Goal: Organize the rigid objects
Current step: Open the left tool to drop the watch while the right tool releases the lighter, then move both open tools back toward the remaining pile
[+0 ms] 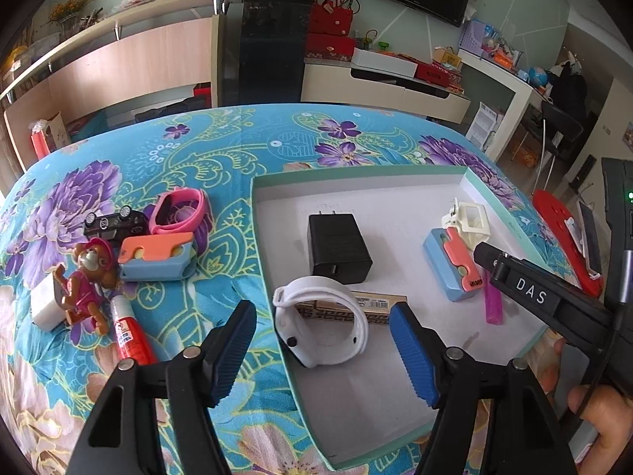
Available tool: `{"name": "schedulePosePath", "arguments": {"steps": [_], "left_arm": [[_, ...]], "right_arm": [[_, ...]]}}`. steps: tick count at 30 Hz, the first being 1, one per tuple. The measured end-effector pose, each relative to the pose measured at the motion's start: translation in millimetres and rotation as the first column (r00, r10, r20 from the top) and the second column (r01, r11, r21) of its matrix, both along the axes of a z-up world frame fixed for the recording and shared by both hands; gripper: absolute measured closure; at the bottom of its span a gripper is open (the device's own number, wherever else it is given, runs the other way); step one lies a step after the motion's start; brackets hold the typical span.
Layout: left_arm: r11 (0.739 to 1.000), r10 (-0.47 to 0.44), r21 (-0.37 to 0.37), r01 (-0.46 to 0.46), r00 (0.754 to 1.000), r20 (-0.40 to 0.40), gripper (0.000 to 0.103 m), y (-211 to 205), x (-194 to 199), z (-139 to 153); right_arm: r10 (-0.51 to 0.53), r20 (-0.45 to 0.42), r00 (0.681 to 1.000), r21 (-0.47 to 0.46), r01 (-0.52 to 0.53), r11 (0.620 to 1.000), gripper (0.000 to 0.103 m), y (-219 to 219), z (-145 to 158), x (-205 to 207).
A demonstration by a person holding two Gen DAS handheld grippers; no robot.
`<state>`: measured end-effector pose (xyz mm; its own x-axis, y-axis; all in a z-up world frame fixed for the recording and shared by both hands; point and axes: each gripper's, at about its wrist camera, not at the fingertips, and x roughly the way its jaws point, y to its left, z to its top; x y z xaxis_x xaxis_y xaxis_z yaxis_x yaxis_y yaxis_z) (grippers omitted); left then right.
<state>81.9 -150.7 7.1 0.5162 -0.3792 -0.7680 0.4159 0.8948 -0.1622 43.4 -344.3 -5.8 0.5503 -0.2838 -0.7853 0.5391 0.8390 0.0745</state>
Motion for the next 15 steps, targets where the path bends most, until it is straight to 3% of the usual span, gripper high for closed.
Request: {"name": "schedulePosePath", "arguments": {"steps": [6,8,10,15], "left_arm": [[0.994,0.106,-0.032,-0.106,0.994,0.024,0.028,29,12,9],[0.989,0.144,-0.037,-0.143,0.989,0.02,0.023,39,16,8],[0.981,0.193,-0.041,-0.192,0.981,0.012,0.007,49,21,6],[0.956,0.291,-0.037,-0.291,0.956,0.017,0.0,74,29,3]], "right_arm": [[0.019,0.019,1.0,-0.015,-0.019,1.0,0.028,7,3,2],[0.024,0.023,0.999,-0.016,-0.024,1.0,0.024,8,4,3],[0.035,0.024,0.999,-0.014,-0.035,0.999,0.024,10,3,4],[0.061,0.027,0.998,-0.019,-0.06,0.998,0.021,17,3,8]]}}
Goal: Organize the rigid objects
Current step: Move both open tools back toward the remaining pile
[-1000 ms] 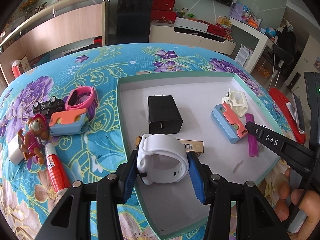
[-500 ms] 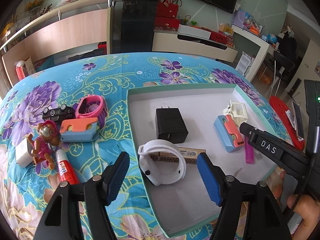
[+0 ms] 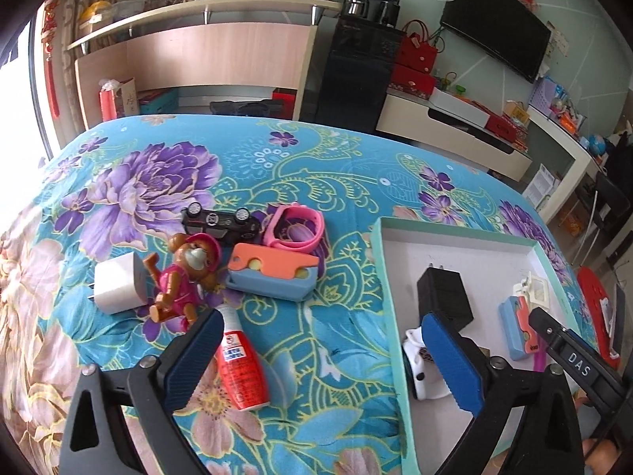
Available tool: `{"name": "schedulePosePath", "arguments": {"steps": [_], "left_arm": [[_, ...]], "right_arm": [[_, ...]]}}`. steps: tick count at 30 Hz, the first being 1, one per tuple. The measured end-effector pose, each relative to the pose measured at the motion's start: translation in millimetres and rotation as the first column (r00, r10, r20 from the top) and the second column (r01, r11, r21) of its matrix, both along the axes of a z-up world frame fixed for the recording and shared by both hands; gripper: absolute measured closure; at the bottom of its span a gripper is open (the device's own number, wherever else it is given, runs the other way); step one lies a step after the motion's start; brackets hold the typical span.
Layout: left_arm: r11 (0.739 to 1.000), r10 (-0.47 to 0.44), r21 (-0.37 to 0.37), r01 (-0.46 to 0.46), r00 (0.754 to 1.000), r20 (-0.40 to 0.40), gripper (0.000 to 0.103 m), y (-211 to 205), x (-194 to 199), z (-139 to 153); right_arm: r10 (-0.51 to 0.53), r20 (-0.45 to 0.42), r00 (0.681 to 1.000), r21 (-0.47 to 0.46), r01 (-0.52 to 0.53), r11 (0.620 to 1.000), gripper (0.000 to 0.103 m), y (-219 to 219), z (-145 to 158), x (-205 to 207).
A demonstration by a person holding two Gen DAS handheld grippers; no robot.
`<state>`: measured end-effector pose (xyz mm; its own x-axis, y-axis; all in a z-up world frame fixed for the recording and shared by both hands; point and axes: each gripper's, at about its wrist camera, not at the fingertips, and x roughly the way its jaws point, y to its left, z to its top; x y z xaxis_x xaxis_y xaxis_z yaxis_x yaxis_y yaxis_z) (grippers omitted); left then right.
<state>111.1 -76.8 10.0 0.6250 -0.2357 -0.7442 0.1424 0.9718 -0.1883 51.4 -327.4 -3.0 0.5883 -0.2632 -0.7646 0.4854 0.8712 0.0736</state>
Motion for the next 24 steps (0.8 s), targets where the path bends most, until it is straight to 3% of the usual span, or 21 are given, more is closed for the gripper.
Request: {"name": "schedulePosePath", "arguments": {"steps": [2,3,12,17,24], "left_arm": [[0.999,0.039,0.009,-0.039,0.999,0.003,0.0,9,3,-1],[0.998,0.058,0.014,-0.058,0.998,0.002,0.0,13,4,-3],[0.974,0.222,0.052,-0.222,0.975,0.003,0.0,49,11,-8],[0.969,0.246,0.039,-0.245,0.969,-0.008,0.0,58,12,-9],[0.967,0.252,0.024,-0.252,0.968,-0.016,0.0,65,12,-9]], "right_arm": [[0.01,0.008,1.0,-0.002,-0.01,1.0,0.018,4,1,1],[0.015,0.011,1.0,-0.003,-0.015,1.0,0.011,6,2,2],[0.135,0.051,0.989,-0.036,-0.134,0.99,0.01,47,11,13],[0.245,0.06,0.968,-0.082,-0.24,0.967,0.01,80,13,20],[0.332,0.094,0.939,-0.072,-0.326,0.943,0.01,106,17,23]]}}
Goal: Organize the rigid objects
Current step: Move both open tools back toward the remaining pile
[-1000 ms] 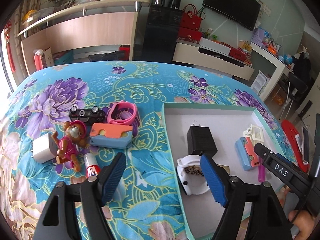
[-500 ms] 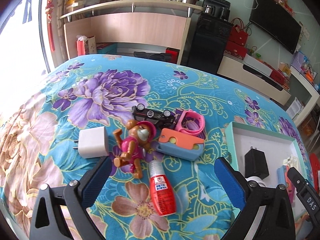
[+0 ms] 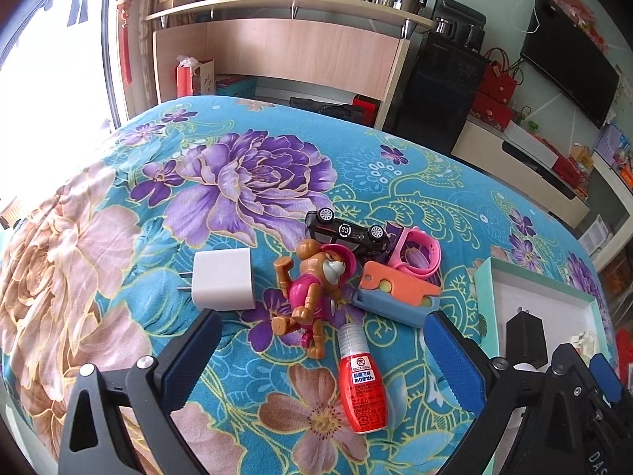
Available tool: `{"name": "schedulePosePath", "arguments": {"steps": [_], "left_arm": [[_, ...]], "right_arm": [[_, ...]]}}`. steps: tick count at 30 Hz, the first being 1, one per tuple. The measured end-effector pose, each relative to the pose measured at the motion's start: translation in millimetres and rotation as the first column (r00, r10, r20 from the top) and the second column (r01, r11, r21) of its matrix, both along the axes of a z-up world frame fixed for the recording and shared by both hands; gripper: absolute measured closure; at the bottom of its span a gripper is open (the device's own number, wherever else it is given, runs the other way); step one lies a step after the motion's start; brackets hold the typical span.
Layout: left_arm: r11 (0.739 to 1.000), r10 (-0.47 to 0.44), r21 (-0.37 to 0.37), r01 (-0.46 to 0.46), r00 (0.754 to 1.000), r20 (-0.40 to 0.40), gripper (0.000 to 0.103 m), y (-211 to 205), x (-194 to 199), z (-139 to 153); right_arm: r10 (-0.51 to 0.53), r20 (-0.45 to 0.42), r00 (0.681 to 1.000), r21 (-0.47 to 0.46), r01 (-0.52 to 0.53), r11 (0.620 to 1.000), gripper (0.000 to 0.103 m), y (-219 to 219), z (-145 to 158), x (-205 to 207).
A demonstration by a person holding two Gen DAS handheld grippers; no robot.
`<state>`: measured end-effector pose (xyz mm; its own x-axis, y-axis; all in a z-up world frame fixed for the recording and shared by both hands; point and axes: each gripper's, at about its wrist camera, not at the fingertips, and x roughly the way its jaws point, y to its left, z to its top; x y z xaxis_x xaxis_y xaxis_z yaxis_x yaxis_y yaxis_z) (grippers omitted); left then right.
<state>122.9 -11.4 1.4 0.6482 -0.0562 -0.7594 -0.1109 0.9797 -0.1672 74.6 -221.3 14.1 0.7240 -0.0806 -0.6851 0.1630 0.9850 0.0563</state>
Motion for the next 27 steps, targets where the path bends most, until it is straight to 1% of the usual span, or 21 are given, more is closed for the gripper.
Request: {"name": "schedulePosePath", "arguments": {"steps": [6,9,13,18,21,25,27], "left_arm": [[1.0,0.022,-0.016,-0.022,1.0,0.002,0.0,12,0,1],[0.999,0.031,-0.031,-0.031,1.0,0.003,0.0,18,0,2],[0.998,0.044,-0.041,-0.044,0.999,0.006,0.0,27,0,3],[0.996,0.065,-0.058,-0.064,0.998,0.01,0.0,38,0,5],[0.995,0.079,-0.068,-0.078,0.997,0.013,0.0,47,-1,5],[0.993,0.094,-0.073,-0.093,0.995,0.014,0.0,57,-1,6],[0.992,0.104,-0.071,-0.103,0.995,0.011,0.0,63,-1,6]], "right_arm": [[0.023,-0.002,1.0,0.05,-0.023,0.998,0.01,2,-1,2],[0.027,-0.008,1.0,0.048,-0.026,0.999,0.01,4,-3,3],[0.044,0.017,0.999,0.053,-0.045,0.998,0.01,5,1,0],[0.064,0.031,0.997,0.113,-0.067,0.991,0.01,3,4,-1],[0.075,0.023,0.997,0.114,-0.078,0.99,0.01,7,4,1],[0.096,0.043,0.994,0.079,-0.1,0.992,0.01,16,8,1],[0.115,0.042,0.992,0.081,-0.118,0.99,0.01,21,9,3]]}}
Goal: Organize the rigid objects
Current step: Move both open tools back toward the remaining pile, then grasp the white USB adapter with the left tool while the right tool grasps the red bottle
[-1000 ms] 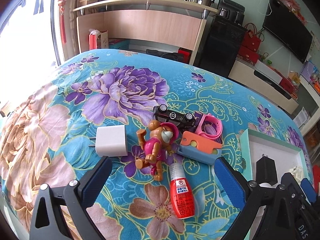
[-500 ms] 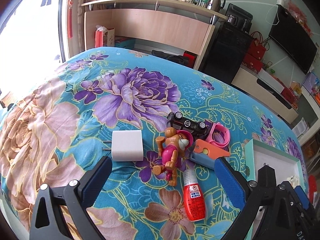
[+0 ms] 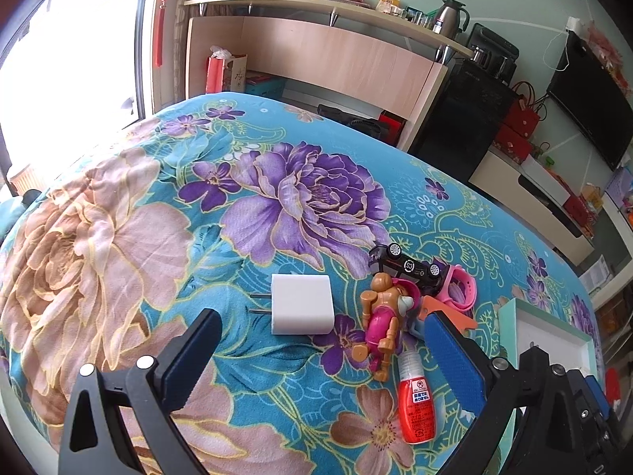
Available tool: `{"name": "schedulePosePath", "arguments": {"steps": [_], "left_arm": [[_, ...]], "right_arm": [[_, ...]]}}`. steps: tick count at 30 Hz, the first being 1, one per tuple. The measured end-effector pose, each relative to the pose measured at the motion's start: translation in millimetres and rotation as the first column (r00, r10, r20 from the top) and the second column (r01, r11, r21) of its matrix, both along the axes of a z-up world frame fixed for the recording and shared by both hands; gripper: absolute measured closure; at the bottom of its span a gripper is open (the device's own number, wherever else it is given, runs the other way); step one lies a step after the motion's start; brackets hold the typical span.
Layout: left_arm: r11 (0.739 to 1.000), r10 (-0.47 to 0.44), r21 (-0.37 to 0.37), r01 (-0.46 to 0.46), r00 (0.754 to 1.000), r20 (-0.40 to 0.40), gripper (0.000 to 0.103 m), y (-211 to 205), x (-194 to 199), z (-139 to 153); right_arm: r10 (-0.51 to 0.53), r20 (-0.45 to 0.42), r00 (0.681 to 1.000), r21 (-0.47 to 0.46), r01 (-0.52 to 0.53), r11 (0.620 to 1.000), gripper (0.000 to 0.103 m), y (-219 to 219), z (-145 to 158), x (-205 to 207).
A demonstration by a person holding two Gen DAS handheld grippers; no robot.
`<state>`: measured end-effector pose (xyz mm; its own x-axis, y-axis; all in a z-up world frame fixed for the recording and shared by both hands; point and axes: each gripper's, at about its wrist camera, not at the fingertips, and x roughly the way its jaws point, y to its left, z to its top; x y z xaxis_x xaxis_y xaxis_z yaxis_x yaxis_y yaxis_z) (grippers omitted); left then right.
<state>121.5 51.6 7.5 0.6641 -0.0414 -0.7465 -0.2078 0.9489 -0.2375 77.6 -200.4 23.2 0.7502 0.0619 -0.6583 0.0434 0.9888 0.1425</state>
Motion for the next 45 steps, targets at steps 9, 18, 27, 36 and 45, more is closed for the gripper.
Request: {"name": "schedulePosePath", "arguments": {"steps": [9,18,27,36,45], "left_arm": [[0.997,0.076,0.021,-0.075,0.996,-0.036,0.0,39,-1,-6],[0.99,0.137,-0.018,-0.139,0.989,-0.057,0.0,69,-4,-13],[0.989,0.141,-0.034,-0.144,0.987,-0.076,0.0,74,-3,-19],[0.993,0.1,-0.048,-0.106,0.989,-0.111,0.0,66,6,-27],[0.999,0.025,-0.023,-0.027,0.993,-0.116,0.0,47,18,-31]], "right_arm": [[0.1,-0.013,0.995,-0.024,-0.101,0.995,0.01,36,0,13],[0.265,-0.04,0.963,-0.071,-0.268,0.961,0.01,94,-8,33],[0.343,-0.078,0.936,-0.042,-0.347,0.937,0.01,115,-26,44],[0.341,-0.136,0.93,-0.059,-0.351,0.935,0.01,120,-48,44],[0.329,-0.183,0.926,-0.061,-0.345,0.937,0.022,122,-64,43]]}}
